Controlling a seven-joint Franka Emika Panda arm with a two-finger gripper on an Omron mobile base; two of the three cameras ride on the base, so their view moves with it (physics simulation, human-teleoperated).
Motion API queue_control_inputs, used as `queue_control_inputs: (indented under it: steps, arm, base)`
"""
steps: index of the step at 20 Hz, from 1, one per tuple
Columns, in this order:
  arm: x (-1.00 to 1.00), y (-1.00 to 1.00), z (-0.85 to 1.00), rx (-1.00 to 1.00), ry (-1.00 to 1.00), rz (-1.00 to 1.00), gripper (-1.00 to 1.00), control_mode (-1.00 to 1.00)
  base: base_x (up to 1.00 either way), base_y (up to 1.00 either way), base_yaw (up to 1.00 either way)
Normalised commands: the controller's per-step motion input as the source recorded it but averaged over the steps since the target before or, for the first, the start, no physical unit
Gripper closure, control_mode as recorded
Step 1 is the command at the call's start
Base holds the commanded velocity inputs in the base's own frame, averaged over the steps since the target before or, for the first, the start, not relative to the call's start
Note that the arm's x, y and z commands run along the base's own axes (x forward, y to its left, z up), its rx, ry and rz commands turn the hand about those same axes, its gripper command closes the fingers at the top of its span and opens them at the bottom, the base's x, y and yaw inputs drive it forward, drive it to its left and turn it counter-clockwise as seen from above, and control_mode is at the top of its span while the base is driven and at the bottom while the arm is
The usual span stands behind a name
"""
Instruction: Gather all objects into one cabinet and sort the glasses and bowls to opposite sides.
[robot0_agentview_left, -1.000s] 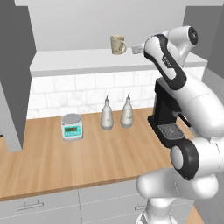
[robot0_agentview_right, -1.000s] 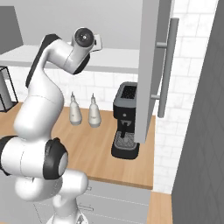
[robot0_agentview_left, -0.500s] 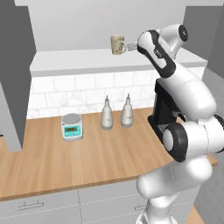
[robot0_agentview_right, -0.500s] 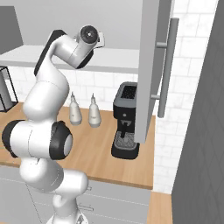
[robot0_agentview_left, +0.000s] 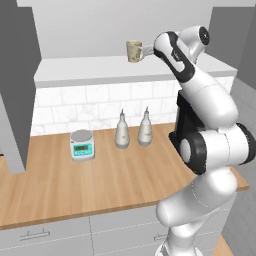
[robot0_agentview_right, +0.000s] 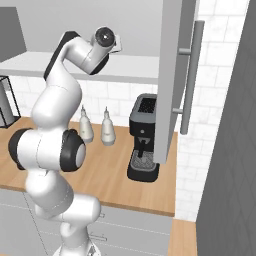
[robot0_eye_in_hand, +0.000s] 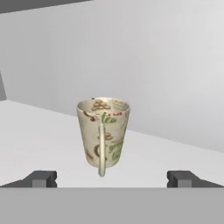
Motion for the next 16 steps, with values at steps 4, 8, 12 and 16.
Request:
queue_control_inputs:
  steps: [4,8,12,16]
  arm:
    - [0.04,0.08,0.00,0.00,0.00,0.00,-1.00,-1.00]
    - [0.00,0.06,-0.01,0.00,0.00,0.00,-1.00,-1.00]
    - [0.02,0.03,-0.08,0.00,0.00,0.00,-1.00,-1.00]
    - [0.23,0.06,-0.03,0.00,0.00,0.00,-1.00,-1.00]
  base:
    - [0.00,0.00,0.00]
    - [0.00,0.00,0.00]
    - [0.00,0.00,0.00]
    - [0.00,0.00,0.00]
